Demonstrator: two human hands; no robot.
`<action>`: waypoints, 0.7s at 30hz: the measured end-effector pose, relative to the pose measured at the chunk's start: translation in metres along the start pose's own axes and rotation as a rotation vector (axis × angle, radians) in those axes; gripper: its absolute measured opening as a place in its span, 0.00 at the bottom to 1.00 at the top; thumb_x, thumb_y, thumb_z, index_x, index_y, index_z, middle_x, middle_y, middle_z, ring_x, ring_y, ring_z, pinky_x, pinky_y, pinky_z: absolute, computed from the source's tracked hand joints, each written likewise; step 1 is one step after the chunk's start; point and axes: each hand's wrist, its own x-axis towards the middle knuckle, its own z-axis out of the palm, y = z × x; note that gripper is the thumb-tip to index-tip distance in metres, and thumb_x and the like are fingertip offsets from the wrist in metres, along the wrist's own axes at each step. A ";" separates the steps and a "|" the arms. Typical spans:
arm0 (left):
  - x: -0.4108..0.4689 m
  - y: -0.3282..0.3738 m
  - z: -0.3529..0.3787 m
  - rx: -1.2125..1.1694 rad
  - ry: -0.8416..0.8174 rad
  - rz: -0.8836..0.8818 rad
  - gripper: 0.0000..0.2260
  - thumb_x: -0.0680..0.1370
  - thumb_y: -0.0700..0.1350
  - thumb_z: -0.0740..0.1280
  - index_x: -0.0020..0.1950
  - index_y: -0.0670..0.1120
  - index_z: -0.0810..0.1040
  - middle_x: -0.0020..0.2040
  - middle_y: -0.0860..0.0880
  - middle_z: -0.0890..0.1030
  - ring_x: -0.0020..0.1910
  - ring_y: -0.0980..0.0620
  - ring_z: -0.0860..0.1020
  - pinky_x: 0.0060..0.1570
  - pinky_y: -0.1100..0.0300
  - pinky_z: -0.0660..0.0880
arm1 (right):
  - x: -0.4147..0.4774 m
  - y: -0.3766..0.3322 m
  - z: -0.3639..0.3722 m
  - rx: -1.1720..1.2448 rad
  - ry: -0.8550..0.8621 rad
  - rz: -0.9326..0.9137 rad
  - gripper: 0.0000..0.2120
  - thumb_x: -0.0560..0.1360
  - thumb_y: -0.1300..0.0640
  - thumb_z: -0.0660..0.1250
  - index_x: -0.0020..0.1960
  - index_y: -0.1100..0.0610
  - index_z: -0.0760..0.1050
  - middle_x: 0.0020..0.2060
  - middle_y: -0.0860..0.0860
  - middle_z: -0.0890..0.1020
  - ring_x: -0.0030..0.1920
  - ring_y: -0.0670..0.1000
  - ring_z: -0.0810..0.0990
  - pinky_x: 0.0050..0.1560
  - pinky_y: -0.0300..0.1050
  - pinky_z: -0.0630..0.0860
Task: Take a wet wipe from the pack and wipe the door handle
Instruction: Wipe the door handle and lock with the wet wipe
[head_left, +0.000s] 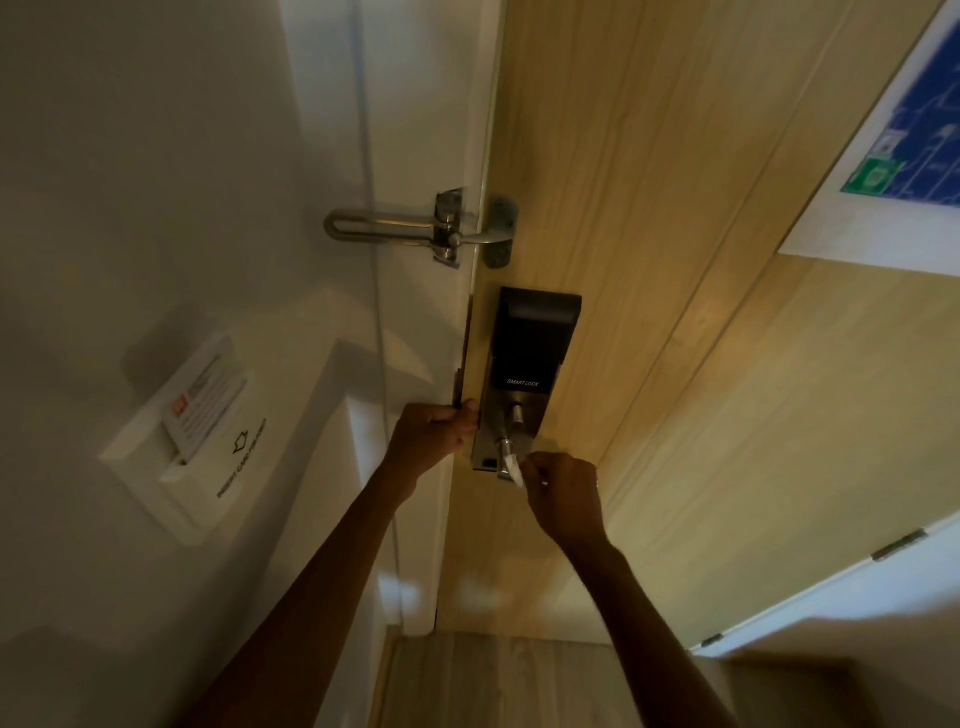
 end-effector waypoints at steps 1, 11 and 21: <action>-0.001 0.001 0.001 -0.001 0.002 0.004 0.07 0.78 0.50 0.70 0.48 0.48 0.85 0.51 0.41 0.86 0.55 0.44 0.84 0.60 0.47 0.79 | 0.003 0.008 -0.007 -0.008 -0.046 -0.063 0.15 0.77 0.51 0.64 0.35 0.53 0.82 0.32 0.49 0.85 0.29 0.42 0.78 0.38 0.40 0.74; -0.007 0.008 0.001 0.004 -0.031 -0.002 0.08 0.78 0.50 0.69 0.52 0.48 0.84 0.53 0.43 0.86 0.55 0.48 0.84 0.56 0.55 0.80 | 0.005 0.087 -0.082 -0.070 -0.270 -0.076 0.11 0.77 0.60 0.66 0.40 0.49 0.83 0.37 0.44 0.82 0.39 0.46 0.80 0.42 0.39 0.71; -0.013 0.024 -0.001 0.118 -0.039 0.041 0.07 0.79 0.47 0.69 0.43 0.48 0.85 0.50 0.32 0.84 0.47 0.45 0.81 0.60 0.44 0.77 | -0.059 0.028 0.030 1.153 -0.161 0.643 0.13 0.76 0.67 0.64 0.60 0.63 0.77 0.51 0.56 0.83 0.51 0.47 0.83 0.51 0.39 0.78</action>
